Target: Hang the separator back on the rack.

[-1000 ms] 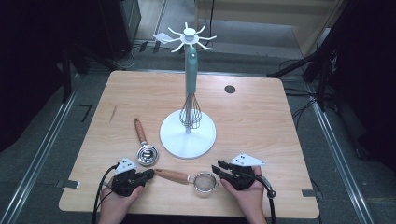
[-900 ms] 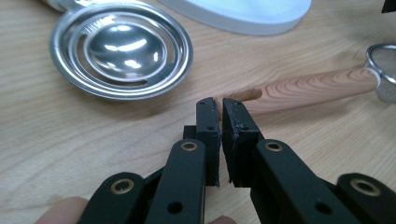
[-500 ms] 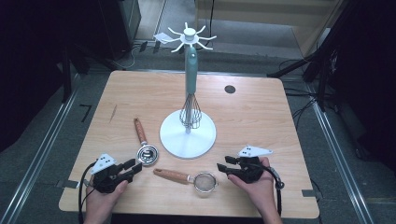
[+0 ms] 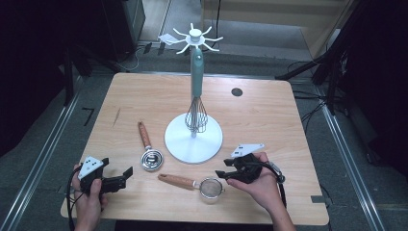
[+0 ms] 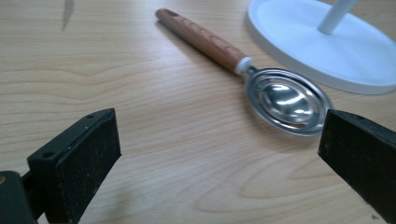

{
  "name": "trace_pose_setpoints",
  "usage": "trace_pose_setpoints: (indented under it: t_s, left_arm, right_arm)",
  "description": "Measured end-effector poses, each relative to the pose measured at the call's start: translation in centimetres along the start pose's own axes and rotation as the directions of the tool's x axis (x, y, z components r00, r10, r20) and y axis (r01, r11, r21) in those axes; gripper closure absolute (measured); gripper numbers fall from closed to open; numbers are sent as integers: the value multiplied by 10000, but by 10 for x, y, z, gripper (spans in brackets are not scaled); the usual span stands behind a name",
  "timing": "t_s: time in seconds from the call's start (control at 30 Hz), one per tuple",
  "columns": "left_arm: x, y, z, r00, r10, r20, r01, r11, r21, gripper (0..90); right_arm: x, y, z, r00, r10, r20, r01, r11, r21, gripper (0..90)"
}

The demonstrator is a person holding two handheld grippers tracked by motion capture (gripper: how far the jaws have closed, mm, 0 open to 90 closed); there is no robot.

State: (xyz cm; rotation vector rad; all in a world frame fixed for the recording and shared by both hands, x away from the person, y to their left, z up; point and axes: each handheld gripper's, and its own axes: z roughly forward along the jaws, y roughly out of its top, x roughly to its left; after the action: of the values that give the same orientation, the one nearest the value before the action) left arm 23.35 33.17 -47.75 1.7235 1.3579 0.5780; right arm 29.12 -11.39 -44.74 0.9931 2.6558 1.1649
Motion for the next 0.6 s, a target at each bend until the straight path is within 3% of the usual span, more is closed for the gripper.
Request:
trace_pose_setpoints:
  t_s: [0.17,0.43,0.47,0.6]
  left_arm:
    - [16,2,6,9989,-355,-311,350,9993,-134,0]
    - [14,0,6,9976,-21,-690,7,9998,-207,0]
    - [13,-1,7,9973,41,-731,-55,9998,-190,0]
    - [14,-1,7,9975,-116,-691,105,9998,-165,0]
  right_arm:
    - [4,8,-6,9993,44,-378,-39,9999,124,453]
    - [12,19,-5,9981,-220,-573,251,9982,537,452]
    - [15,23,-2,9978,-426,-512,463,9963,722,452]
    - [21,30,3,9959,-755,-497,802,9917,1009,457]
